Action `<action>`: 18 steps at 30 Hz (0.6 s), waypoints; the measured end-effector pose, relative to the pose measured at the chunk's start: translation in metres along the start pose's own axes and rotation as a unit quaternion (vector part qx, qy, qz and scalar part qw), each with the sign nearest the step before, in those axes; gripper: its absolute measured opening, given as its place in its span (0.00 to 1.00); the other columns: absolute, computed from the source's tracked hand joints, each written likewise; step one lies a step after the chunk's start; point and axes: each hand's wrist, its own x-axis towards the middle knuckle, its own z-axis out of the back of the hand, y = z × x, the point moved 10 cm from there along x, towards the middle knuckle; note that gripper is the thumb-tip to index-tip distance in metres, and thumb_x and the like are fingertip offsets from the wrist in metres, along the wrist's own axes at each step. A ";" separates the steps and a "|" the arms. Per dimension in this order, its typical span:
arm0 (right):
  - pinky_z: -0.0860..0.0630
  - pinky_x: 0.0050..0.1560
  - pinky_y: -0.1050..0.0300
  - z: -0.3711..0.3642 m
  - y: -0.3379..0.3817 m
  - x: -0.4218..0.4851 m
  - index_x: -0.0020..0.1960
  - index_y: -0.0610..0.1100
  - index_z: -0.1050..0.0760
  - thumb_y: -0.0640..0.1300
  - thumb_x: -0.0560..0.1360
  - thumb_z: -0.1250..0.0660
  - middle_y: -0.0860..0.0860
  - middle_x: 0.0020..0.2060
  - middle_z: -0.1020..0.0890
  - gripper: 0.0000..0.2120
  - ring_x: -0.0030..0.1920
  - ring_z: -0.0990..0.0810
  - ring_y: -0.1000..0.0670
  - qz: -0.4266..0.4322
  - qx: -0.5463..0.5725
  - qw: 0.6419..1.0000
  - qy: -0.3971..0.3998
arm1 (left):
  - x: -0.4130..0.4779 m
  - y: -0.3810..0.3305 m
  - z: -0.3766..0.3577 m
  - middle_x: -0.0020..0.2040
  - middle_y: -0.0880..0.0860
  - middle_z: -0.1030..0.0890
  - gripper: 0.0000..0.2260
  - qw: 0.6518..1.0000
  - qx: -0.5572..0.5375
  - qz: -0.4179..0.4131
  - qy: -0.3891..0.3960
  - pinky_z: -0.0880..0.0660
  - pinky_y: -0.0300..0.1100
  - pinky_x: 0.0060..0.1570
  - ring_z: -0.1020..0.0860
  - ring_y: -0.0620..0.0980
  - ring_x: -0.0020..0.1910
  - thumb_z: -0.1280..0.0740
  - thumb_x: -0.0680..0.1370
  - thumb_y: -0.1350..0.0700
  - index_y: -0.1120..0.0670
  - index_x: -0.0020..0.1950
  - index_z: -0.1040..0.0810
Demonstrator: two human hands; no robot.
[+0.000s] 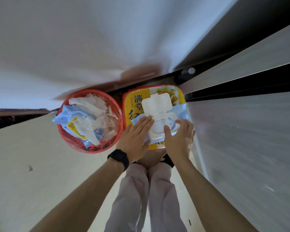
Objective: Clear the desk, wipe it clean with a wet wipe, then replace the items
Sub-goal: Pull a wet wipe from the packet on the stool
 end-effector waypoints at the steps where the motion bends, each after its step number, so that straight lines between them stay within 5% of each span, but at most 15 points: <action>1: 0.28 0.60 0.46 0.000 0.001 0.002 0.58 0.45 0.28 0.51 0.74 0.29 0.48 0.60 0.27 0.17 0.60 0.28 0.44 -0.006 -0.005 1.000 -0.006 | 0.000 0.001 0.000 0.78 0.38 0.59 0.36 1.000 -0.016 0.007 -0.005 0.52 0.49 0.76 0.60 0.38 0.77 0.37 0.80 0.51 0.45 0.80 0.56; 3: 0.28 0.60 0.45 0.002 0.001 0.004 0.58 0.45 0.29 0.50 0.75 0.30 0.48 0.59 0.27 0.16 0.60 0.29 0.43 -0.026 -0.008 1.000 -0.011 | 0.001 0.002 0.003 0.77 0.39 0.57 0.37 0.999 -0.039 0.012 -0.015 0.46 0.49 0.76 0.58 0.37 0.77 0.35 0.79 0.51 0.46 0.80 0.55; 11: 0.35 0.57 0.54 0.003 0.012 0.000 0.46 0.46 0.21 0.48 0.76 0.30 0.51 0.63 0.28 0.05 0.63 0.32 0.48 0.007 -0.041 0.999 0.007 | 0.006 0.005 0.006 0.80 0.41 0.55 0.32 0.999 0.015 0.011 0.040 0.54 0.56 0.77 0.57 0.41 0.79 0.39 0.81 0.46 0.44 0.80 0.53; 14: 0.28 0.58 0.57 -0.019 0.040 -0.020 0.44 0.51 0.23 0.47 0.77 0.31 0.56 0.56 0.24 0.03 0.54 0.29 0.60 0.077 0.024 0.990 0.119 | 0.009 0.004 0.013 0.80 0.40 0.48 0.27 0.998 -0.046 0.034 0.023 0.46 0.51 0.77 0.49 0.42 0.79 0.40 0.82 0.53 0.44 0.79 0.44; 16: 0.25 0.58 0.57 -0.038 0.042 -0.037 0.47 0.52 0.22 0.45 0.79 0.33 0.58 0.55 0.20 0.03 0.51 0.24 0.61 0.059 0.067 0.973 0.211 | 0.010 0.012 0.026 0.76 0.42 0.34 0.23 0.984 -0.154 0.091 -0.002 0.29 0.41 0.60 0.27 0.47 0.66 0.44 0.81 0.60 0.44 0.75 0.33; 18: 0.25 0.57 0.60 -0.040 0.036 -0.043 0.50 0.54 0.22 0.45 0.80 0.36 0.61 0.56 0.19 0.06 0.55 0.22 0.60 0.029 0.090 0.968 0.231 | 0.009 0.017 0.033 0.68 0.46 0.25 0.21 0.960 -0.235 0.149 -0.015 0.30 0.36 0.43 0.23 0.46 0.47 0.46 0.81 0.61 0.44 0.69 0.27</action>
